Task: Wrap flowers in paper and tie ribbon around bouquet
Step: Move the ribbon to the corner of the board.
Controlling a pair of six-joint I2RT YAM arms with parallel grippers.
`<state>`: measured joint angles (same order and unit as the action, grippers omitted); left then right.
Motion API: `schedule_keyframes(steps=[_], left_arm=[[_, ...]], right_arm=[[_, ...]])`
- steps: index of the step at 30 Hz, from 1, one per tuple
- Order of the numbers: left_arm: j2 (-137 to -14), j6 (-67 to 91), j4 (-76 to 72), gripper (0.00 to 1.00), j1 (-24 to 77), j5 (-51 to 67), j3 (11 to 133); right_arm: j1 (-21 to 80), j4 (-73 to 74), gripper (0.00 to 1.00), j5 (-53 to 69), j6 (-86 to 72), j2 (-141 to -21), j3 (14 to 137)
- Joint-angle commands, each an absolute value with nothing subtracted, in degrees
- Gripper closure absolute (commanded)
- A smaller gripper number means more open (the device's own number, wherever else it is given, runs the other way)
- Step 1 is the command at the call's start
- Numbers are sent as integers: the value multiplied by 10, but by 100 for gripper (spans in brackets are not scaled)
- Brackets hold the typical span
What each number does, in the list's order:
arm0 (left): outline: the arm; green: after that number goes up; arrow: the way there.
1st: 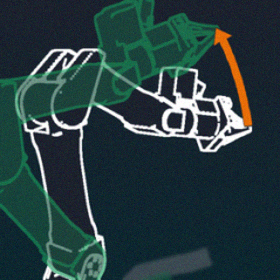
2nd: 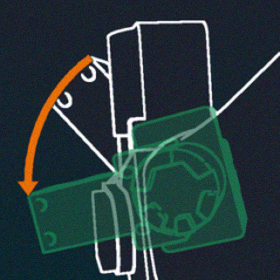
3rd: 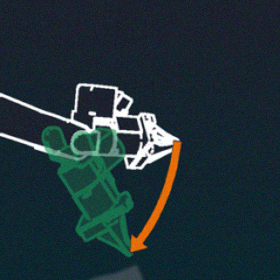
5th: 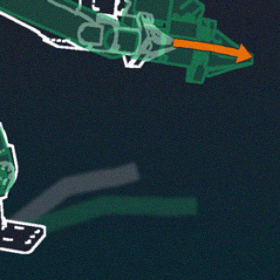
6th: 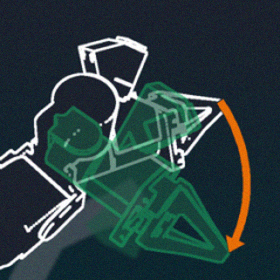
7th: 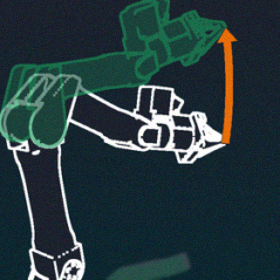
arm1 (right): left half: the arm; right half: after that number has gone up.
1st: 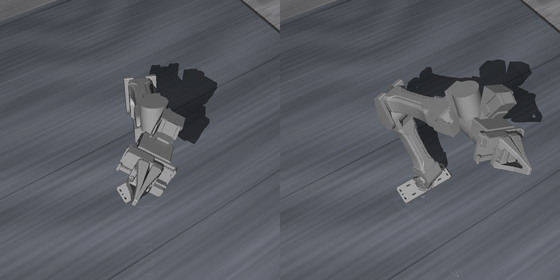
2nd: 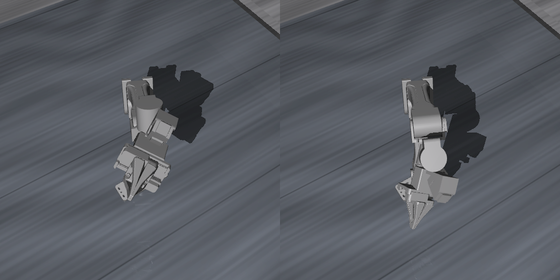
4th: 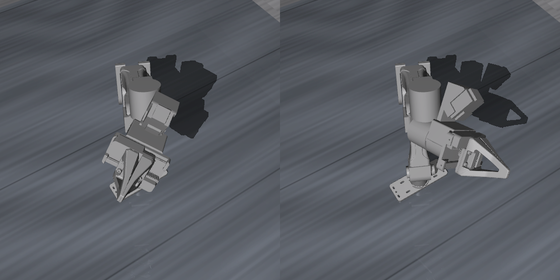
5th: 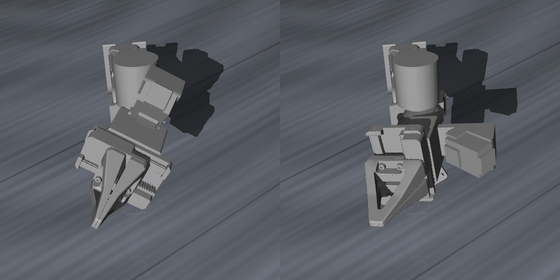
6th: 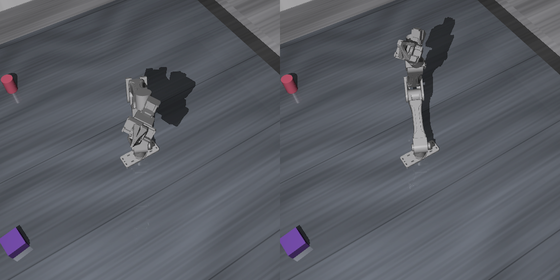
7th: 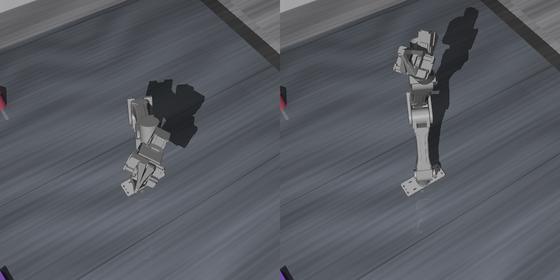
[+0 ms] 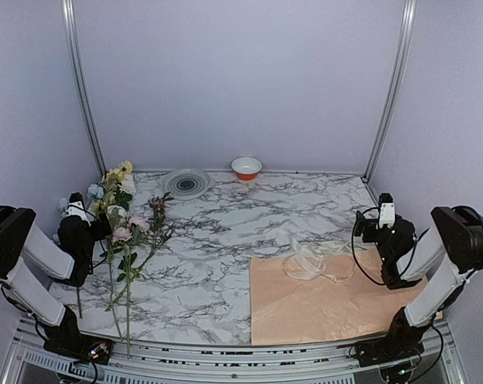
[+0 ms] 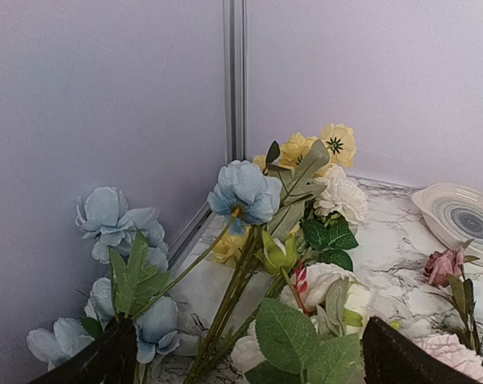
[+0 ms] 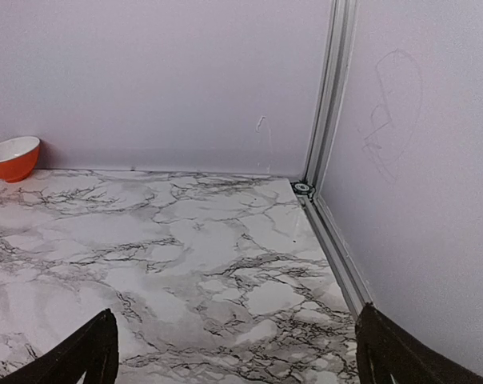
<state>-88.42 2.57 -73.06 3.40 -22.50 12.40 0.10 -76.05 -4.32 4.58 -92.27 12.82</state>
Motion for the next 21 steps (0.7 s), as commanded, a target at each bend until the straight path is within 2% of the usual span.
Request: schedule_keyframes(steps=[1,13,14,17,19,21], left_arm=[[-877,29,-735,1,33,-222,131],[-876,24,-727,1,25,-194,136],[-864,24,-700,1,26,-199,144],[-794,36,-514,1,28,-235,219],[-741,58,-519,1,30,-192,245],[-712,85,-548,1,44,-121,284]], right_arm=[[3,-773,0,-39,49,-917,134],[1,-770,0,-37,46,-915,136],[1,-743,0,-49,41,-901,147],[0,-502,2,-61,20,-816,244],[-12,-373,6,28,-12,-770,315],[-11,-284,17,144,-27,-751,373]])
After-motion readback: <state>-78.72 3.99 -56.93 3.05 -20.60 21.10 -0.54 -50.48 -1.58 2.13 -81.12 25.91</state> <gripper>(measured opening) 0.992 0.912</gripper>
